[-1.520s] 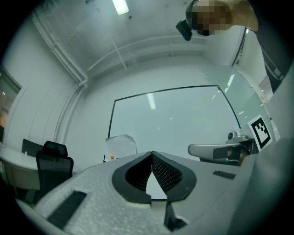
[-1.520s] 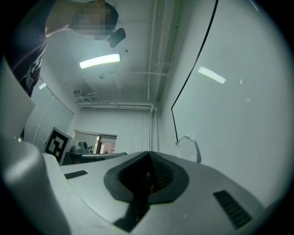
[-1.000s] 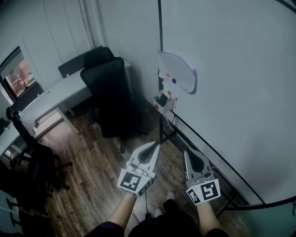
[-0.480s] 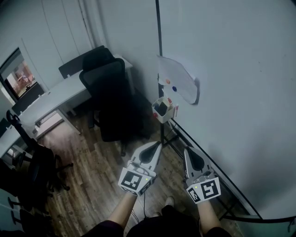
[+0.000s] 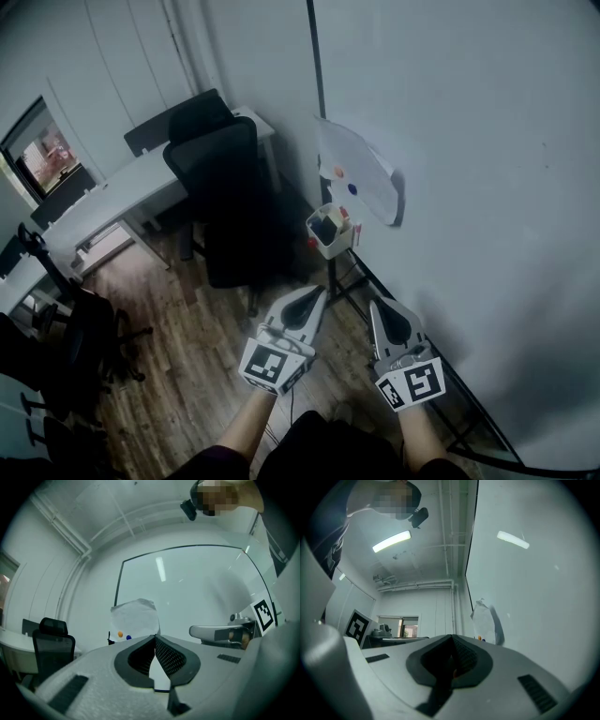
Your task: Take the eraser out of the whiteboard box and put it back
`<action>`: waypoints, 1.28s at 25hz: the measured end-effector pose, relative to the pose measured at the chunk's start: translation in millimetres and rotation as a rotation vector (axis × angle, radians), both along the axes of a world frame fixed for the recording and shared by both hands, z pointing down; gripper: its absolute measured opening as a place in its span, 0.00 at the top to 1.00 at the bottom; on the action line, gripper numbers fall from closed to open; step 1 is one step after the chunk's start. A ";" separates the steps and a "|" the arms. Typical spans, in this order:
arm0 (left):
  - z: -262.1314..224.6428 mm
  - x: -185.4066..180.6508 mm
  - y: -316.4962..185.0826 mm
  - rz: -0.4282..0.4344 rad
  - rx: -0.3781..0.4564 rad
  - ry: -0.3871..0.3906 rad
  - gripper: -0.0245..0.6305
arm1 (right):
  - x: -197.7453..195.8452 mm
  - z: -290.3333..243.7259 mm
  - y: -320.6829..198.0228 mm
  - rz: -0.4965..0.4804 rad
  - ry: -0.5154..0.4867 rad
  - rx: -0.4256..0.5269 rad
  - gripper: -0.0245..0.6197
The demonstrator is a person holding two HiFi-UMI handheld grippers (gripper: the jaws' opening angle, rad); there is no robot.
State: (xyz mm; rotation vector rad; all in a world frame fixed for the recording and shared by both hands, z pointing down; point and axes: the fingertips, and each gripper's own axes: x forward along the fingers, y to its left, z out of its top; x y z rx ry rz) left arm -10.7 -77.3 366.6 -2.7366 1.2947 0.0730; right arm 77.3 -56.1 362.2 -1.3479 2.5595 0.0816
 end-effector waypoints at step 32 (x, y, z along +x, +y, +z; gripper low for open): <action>51.9 -27.4 -163.9 0.225 -0.118 0.007 0.96 | -52.3 43.9 -161.9 0.197 -0.002 -0.113 0.96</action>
